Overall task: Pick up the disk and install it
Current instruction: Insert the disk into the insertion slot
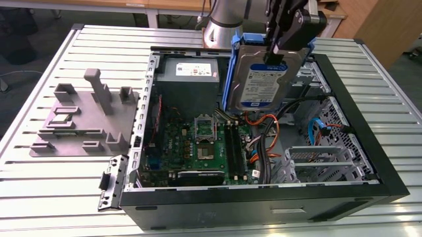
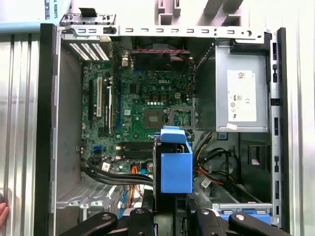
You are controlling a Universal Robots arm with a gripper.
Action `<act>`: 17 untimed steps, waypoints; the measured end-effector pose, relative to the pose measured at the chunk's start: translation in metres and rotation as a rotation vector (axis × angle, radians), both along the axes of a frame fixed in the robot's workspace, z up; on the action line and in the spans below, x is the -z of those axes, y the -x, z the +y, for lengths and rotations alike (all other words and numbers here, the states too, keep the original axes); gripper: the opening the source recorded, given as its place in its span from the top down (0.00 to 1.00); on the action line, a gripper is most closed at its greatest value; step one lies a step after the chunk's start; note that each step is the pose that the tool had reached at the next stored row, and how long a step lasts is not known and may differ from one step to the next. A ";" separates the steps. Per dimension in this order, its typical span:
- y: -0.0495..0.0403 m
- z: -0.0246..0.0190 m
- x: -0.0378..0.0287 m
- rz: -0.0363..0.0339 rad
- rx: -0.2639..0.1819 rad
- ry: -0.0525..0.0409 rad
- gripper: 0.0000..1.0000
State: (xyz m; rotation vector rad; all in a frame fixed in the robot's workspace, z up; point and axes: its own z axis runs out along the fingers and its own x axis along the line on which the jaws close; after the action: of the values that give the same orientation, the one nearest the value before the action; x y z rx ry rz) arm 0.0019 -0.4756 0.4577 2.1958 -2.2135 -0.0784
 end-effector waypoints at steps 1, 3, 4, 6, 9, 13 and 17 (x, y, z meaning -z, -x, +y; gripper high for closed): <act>0.0000 -0.0010 0.0002 0.0000 0.000 0.0000 0.65; 0.0000 -0.0030 0.0004 0.0000 0.000 0.0000 0.65; 0.0000 -0.0040 0.0005 0.0000 0.000 0.0000 0.65; 0.0000 -0.0095 0.0012 0.0000 0.000 0.0001 0.65; 0.0000 -0.0128 0.0015 0.0000 0.000 0.0000 0.65; 0.0000 -0.0169 0.0018 0.0000 0.000 0.0000 0.65; 0.0000 -0.0212 0.0021 0.0000 0.000 0.0000 0.65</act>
State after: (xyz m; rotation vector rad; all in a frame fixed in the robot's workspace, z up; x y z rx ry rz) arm 0.0019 -0.4968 0.4555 2.1959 -2.2134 -0.0784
